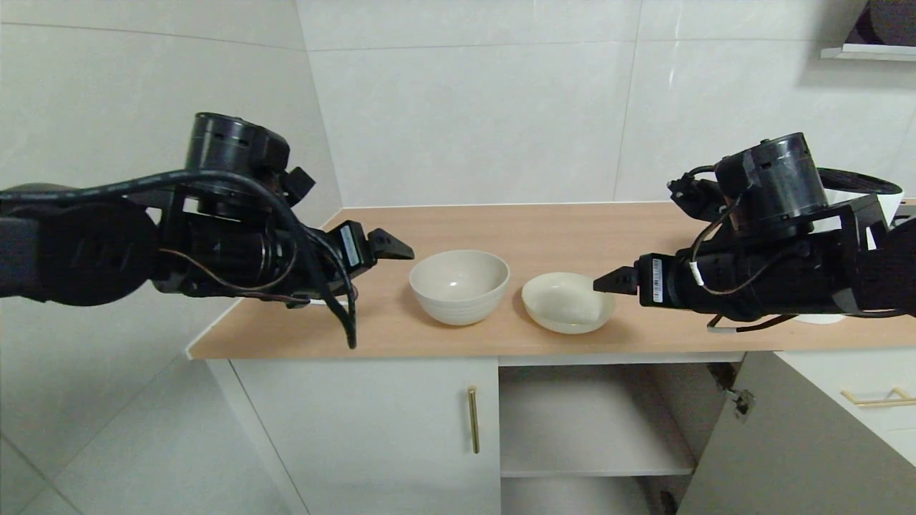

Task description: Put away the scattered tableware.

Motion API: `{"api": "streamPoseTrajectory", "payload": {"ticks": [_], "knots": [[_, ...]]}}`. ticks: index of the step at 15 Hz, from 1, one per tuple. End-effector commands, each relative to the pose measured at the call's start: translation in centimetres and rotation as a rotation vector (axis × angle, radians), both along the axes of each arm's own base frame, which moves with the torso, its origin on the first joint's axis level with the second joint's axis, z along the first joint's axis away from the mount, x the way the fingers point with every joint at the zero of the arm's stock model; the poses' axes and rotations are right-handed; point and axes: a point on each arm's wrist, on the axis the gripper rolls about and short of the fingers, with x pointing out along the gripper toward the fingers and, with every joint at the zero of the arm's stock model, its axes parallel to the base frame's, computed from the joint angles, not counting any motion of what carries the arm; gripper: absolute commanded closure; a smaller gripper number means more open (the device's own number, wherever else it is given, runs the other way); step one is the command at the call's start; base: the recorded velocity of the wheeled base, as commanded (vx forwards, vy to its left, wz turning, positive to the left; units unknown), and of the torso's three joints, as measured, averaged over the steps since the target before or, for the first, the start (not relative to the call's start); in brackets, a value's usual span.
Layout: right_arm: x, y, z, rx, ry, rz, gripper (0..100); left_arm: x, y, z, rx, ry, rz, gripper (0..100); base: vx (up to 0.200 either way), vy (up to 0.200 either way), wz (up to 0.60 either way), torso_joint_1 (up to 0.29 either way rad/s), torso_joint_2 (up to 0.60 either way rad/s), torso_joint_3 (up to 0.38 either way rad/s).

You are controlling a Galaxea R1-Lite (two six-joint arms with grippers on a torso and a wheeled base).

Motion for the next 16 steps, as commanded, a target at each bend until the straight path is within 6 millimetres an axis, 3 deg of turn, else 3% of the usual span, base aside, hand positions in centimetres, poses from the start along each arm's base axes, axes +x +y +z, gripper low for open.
{"api": "streamPoseTrajectory", "payload": {"ticks": [1, 9, 12, 13, 16], "knots": [[0.1, 0.0, -0.2, -0.002, 0.005, -0.003, 0, 1.6, -1.4, -2.0, -0.006, 0.062, 0.001, 0, 0.0, 0.0, 0.0, 0.0, 0.0, 0.0], [0.3, 0.2, -0.6, -0.002, 0.017, -0.009, 0, 6.0, -4.0, -6.1, 0.006, 0.143, 0.13, 0, 0.0, 0.0, 0.0, 0.0, 0.0, 0.0], [0.4, 0.2, -0.7, -0.005, 0.021, -0.01, 0, 6.2, -4.0, -6.0, -0.009, 0.141, 0.139, 0, 0.0, 0.0, 0.0, 0.0, 0.0, 0.0], [0.5, 0.2, -0.8, -0.005, 0.023, -0.01, 0, 6.1, -4.0, -5.8, -0.01, 0.137, 0.14, 100, 0.0, 0.0, 0.0, 0.0, 0.0, 0.0], [0.5, 0.3, -0.8, -0.006, 0.024, -0.009, 0, 5.8, -3.8, -5.1, -0.02, 0.123, 0.141, 100, 0.0, 0.0, 0.0, 0.0, 0.0, 0.0]]}}
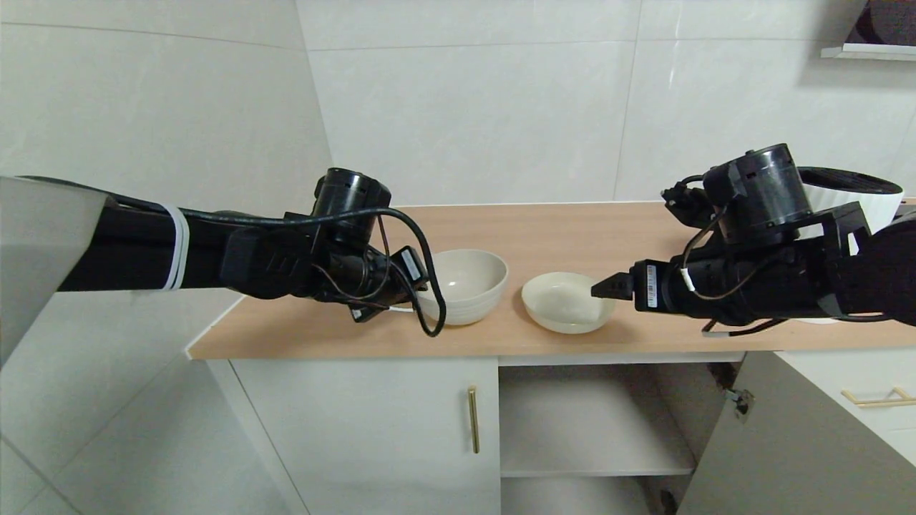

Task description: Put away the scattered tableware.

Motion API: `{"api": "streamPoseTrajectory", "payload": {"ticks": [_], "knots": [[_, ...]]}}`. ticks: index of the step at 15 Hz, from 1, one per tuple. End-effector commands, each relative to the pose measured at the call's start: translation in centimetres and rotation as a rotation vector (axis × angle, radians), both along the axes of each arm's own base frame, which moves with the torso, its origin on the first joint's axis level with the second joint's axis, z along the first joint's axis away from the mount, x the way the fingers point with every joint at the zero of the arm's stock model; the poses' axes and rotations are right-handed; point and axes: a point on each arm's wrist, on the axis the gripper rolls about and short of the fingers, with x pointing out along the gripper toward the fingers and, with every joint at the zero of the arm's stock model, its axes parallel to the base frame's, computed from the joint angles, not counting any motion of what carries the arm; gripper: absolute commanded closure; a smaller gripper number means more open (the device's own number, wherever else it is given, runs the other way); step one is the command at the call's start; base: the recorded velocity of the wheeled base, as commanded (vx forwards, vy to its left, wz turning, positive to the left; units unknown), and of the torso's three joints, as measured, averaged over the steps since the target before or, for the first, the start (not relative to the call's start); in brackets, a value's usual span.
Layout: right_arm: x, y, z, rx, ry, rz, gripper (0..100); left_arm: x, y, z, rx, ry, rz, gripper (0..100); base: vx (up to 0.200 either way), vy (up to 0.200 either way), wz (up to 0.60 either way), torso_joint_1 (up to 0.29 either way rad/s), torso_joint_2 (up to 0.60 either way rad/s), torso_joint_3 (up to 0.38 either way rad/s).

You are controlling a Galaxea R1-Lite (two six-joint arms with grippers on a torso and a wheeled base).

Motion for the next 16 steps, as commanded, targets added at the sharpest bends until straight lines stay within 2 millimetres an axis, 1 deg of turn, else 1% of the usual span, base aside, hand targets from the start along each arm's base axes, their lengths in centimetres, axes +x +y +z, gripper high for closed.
{"api": "streamPoseTrajectory", "payload": {"ticks": [1, 4, 6, 8, 10, 11, 12, 14, 16], "knots": [[0.0, 0.0, 0.0, -0.001, 0.002, 0.0, 0, -0.3, 0.1, 0.6, -0.005, -0.013, 0.001, 100, 0.0, 0.0, 0.0, 0.0, 0.0, 0.0], [0.1, 0.1, -0.1, -0.002, 0.001, 0.001, 0, -0.4, 0.2, 0.7, -0.007, -0.015, 0.0, 100, 0.0, 0.0, 0.0, 0.0, 0.0, 0.0], [0.4, 0.2, -0.4, -0.01, 0.009, -0.004, 0, -0.4, 0.2, 0.8, -0.007, -0.015, 0.0, 100, 0.0, 0.0, 0.0, 0.0, 0.0, 0.0], [1.8, 0.9, -1.9, -0.066, 0.013, -0.069, 0, -0.7, 0.3, 1.3, -0.011, -0.025, 0.0, 100, 0.0, 0.0, 0.0, 0.0, 0.0, 0.0], [3.1, 1.5, -3.0, -0.073, -0.016, -0.1, 0, -1.0, 0.4, 1.7, -0.015, -0.034, 0.0, 100, 0.0, 0.0, 0.0, 0.0, 0.0, 0.0], [4.2, 2.1, -4.1, -0.088, -0.044, -0.138, 0, -1.2, 0.5, 1.8, -0.014, -0.036, -0.001, 100, 0.0, 0.0, 0.0, 0.0, 0.0, 0.0], [4.8, 2.4, -4.8, -0.105, -0.06, -0.171, 0, -1.2, 0.5, 1.8, -0.015, -0.034, 0.0, 100, 0.0, 0.0, 0.0, 0.0, 0.0, 0.0], [5.8, 2.8, -5.8, -0.114, -0.1, -0.219, 0, -1.1, 0.5, 1.7, -0.013, -0.033, -0.001, 100, 0.0, 0.0, 0.0, 0.0, 0.0, 0.0], [6.0, 2.9, -6.1, -0.113, -0.109, -0.224, 0, -1.1, 0.5, 1.7, -0.014, -0.034, -0.001, 100, 0.0, 0.0, 0.0, 0.0, 0.0, 0.0]]}}
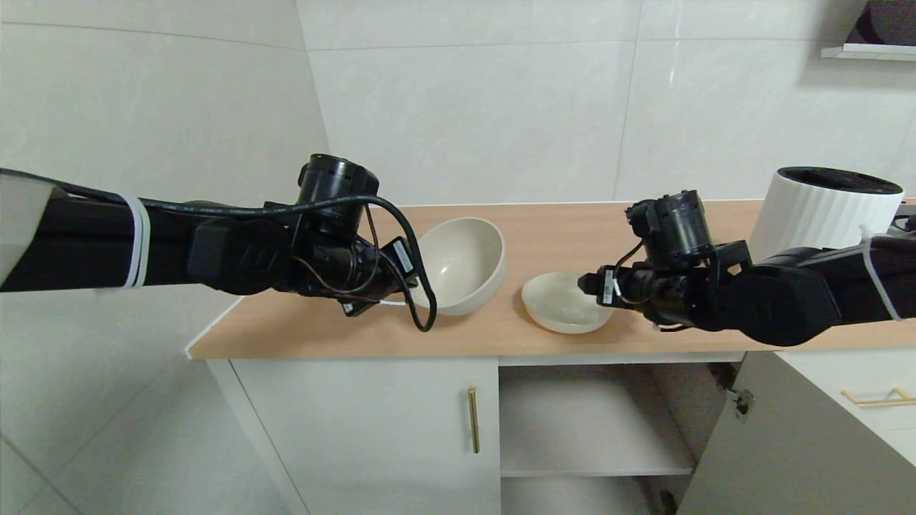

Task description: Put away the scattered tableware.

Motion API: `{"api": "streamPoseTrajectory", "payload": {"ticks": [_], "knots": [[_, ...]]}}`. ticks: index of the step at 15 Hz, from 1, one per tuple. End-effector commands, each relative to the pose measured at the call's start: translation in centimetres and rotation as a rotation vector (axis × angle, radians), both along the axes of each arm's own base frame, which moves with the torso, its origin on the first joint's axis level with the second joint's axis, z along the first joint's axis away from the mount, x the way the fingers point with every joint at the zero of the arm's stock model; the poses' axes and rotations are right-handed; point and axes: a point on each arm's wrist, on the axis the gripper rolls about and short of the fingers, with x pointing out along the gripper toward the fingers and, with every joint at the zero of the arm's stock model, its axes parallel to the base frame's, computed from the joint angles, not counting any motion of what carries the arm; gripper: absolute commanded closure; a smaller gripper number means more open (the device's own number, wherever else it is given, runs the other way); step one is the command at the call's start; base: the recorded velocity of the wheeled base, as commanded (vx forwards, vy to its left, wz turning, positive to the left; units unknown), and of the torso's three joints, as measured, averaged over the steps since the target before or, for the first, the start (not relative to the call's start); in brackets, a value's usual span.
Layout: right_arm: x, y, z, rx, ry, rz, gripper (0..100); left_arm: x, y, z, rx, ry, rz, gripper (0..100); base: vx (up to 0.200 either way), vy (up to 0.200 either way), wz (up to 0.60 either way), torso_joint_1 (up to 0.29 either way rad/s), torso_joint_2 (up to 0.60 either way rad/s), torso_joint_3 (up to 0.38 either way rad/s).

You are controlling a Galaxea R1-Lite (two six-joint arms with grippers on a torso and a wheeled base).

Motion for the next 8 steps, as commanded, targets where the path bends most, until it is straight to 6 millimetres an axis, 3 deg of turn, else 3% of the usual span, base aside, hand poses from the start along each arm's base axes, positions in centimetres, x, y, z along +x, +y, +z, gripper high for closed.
{"api": "streamPoseTrajectory", "payload": {"ticks": [1, 8], "knots": [[0.49, 0.22, -1.29, -0.017, 0.028, -0.001, 0, -0.07, 0.03, 0.14, -0.002, -0.002, 0.001, 100, 0.0, 0.0, 0.0, 0.0, 0.0, 0.0], [1.0, -0.04, -2.01, -0.027, 0.045, -0.013, 0, -0.06, 0.02, 0.04, 0.0, 0.0, 0.0, 100, 0.0, 0.0, 0.0, 0.0, 0.0, 0.0]]}}
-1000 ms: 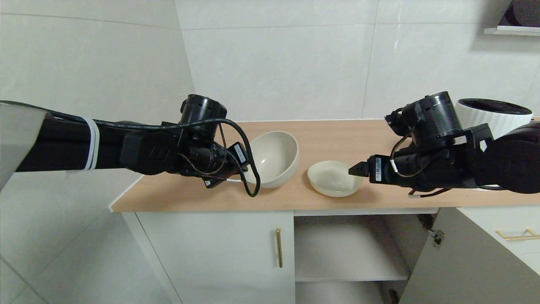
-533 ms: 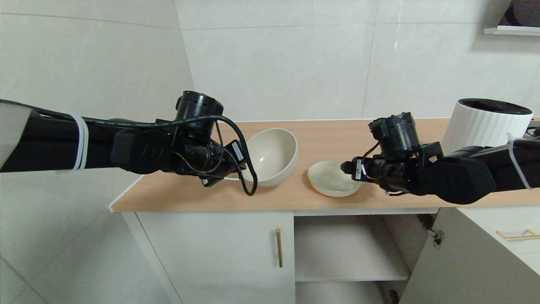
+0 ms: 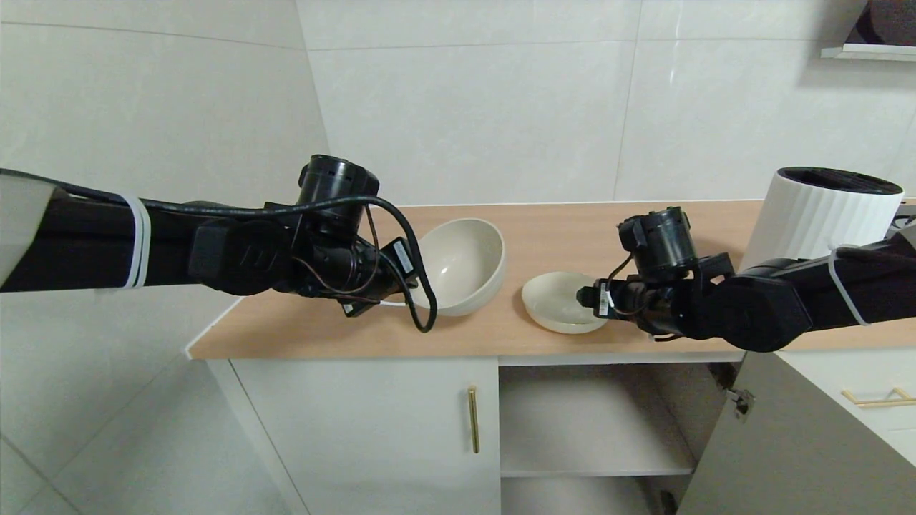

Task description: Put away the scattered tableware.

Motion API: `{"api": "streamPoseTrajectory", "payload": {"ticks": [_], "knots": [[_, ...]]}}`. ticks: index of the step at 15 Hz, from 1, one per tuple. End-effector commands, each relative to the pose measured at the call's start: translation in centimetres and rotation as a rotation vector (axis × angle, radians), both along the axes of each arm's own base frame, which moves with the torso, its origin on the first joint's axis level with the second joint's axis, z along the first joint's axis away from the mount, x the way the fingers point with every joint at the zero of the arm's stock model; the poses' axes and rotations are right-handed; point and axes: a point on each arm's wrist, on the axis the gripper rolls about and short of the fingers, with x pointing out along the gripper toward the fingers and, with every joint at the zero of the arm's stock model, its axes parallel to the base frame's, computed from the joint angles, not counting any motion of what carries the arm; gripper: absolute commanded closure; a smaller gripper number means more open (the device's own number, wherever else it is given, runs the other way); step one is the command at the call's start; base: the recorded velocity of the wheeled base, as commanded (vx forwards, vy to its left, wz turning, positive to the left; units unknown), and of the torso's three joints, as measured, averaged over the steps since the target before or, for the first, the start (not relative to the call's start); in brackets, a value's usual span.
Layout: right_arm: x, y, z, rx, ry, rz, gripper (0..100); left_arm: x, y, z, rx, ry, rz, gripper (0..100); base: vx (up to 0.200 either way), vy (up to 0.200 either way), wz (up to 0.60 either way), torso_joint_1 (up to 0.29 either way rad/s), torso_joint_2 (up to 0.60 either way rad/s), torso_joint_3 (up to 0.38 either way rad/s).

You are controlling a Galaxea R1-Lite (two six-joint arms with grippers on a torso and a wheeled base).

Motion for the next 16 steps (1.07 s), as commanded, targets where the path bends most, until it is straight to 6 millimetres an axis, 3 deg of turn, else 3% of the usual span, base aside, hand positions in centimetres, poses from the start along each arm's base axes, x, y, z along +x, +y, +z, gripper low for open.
{"api": "streamPoseTrajectory", "payload": {"ticks": [1, 3, 4, 13, 16], "knots": [[0.2, 0.0, -0.1, -0.001, 0.001, -0.002, 0, -0.1, 0.0, 0.1, -0.001, -0.002, 0.001, 100, 0.0, 0.0, 0.0, 0.0, 0.0, 0.0], [0.2, 0.0, -0.2, -0.002, 0.003, -0.002, 0, -0.1, 0.0, 0.1, -0.001, -0.002, 0.001, 100, 0.0, 0.0, 0.0, 0.0, 0.0, 0.0], [0.2, 0.0, -0.2, -0.002, 0.004, -0.002, 100, -0.1, 0.0, 0.2, -0.002, -0.004, 0.001, 100, 0.0, 0.0, 0.0, 0.0, 0.0, 0.0], [0.0, -0.1, 0.0, 0.001, 0.006, 0.003, 100, -0.1, 0.0, 0.2, -0.003, -0.005, 0.001, 100, 0.0, 0.0, 0.0, 0.0, 0.0, 0.0], [-1.5, -1.2, 2.4, 0.034, -0.034, 0.009, 100, -1.1, 0.5, 0.7, -0.004, -0.008, 0.001, 100, 0.0, 0.0, 0.0, 0.0, 0.0, 0.0]]}}
